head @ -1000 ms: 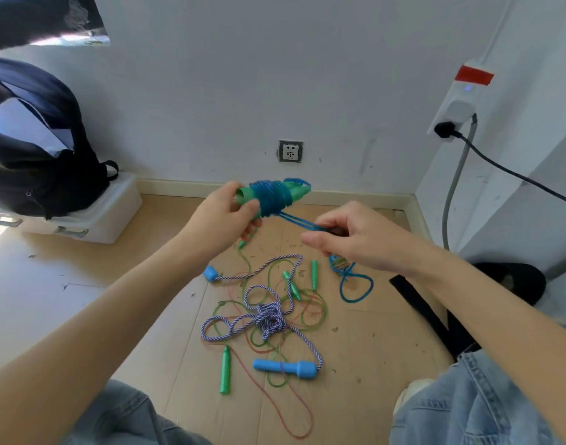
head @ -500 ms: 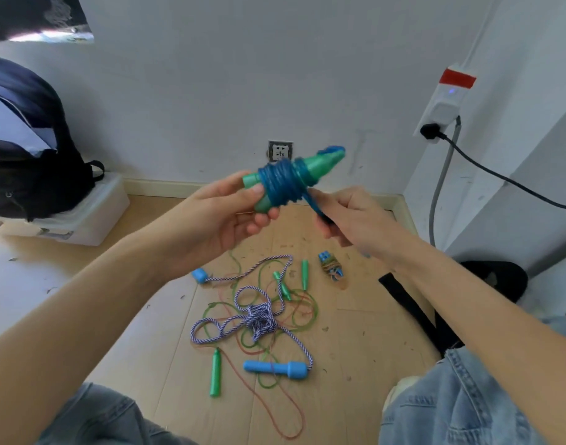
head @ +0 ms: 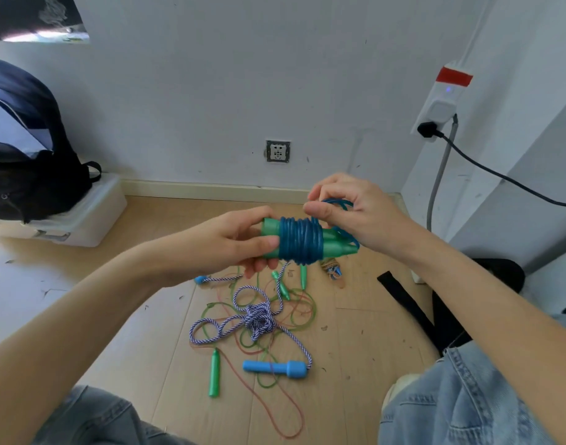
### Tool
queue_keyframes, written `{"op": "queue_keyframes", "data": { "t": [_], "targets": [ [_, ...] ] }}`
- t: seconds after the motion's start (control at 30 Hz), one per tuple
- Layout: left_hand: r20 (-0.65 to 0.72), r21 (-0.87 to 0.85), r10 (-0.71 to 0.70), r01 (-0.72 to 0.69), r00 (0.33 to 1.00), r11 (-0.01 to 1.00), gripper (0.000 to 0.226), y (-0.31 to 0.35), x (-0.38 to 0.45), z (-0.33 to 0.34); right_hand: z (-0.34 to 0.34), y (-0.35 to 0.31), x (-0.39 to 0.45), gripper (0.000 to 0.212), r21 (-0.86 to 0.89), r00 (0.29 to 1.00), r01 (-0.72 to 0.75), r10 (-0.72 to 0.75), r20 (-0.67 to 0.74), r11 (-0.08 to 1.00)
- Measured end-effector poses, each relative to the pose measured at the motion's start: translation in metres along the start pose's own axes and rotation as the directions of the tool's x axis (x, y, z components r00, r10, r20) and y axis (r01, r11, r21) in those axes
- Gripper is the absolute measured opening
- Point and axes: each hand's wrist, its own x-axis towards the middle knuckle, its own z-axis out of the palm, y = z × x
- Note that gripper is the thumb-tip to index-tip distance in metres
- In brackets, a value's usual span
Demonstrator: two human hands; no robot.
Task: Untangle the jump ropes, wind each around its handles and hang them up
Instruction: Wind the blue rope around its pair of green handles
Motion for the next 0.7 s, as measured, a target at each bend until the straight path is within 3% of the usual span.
{"op": "queue_keyframes", "data": {
  "t": [0.1, 0.17, 0.27, 0.37, 0.43, 0.47, 0.53, 0.6, 0.7],
  "targets": [
    [0.000, 0.022, -0.037, 0.037, 0.999, 0.999, 0.019, -0.003, 0.001, 0.007, 0.006, 0.002, -0.001, 0.038, -0.029, 0.999, 0.021, -0.021, 0.025, 0.999],
    [-0.025, 0.261, -0.085, 0.089, 0.996, 0.961, 0.016, -0.005, 0.004, 0.003, 0.010, 0.005, 0.000, 0.037, -0.098, 0.999, 0.051, -0.051, 0.000, 0.994],
    [-0.107, 0.518, -0.103, 0.144, 0.989, 0.843, 0.056, -0.009, 0.004, -0.012, 0.012, 0.006, 0.001, 0.035, -0.141, 0.997, 0.067, -0.072, -0.032, 0.988],
    [-0.086, 0.613, 0.134, -0.054, 0.987, 0.789, 0.073, -0.003, 0.007, 0.007, 0.018, 0.003, 0.000, 0.036, -0.127, 0.996, 0.054, -0.062, -0.062, 0.990],
    [-0.157, 0.731, 0.312, -0.102, 0.937, 0.675, 0.067, -0.006, 0.012, 0.025, 0.021, -0.001, 0.000, 0.033, 0.077, 0.998, -0.020, 0.024, -0.053, 0.997],
    [-0.216, 0.736, 0.364, -0.093, 0.906, 0.670, 0.061, -0.006, 0.013, 0.027, 0.021, -0.003, -0.001, 0.032, 0.257, 0.996, -0.074, 0.084, -0.029, 0.964],
    [-0.329, 0.549, 0.367, -0.140, 0.870, 0.824, 0.051, -0.004, 0.013, 0.024, 0.015, -0.007, -0.001, 0.033, 0.570, 0.984, -0.173, 0.171, 0.056, 0.803],
    [-0.423, 0.123, 0.235, -0.202, 0.875, 0.972, 0.040, 0.002, 0.011, 0.020, 0.013, -0.011, -0.001, 0.032, 0.671, 0.974, -0.226, 0.178, 0.141, 0.706],
    [-0.479, -0.305, 0.016, -0.183, 0.878, 0.935, 0.030, 0.002, 0.015, 0.018, 0.015, -0.016, -0.001, 0.034, 0.524, 0.973, -0.230, 0.184, 0.139, 0.820]
  ]
}}
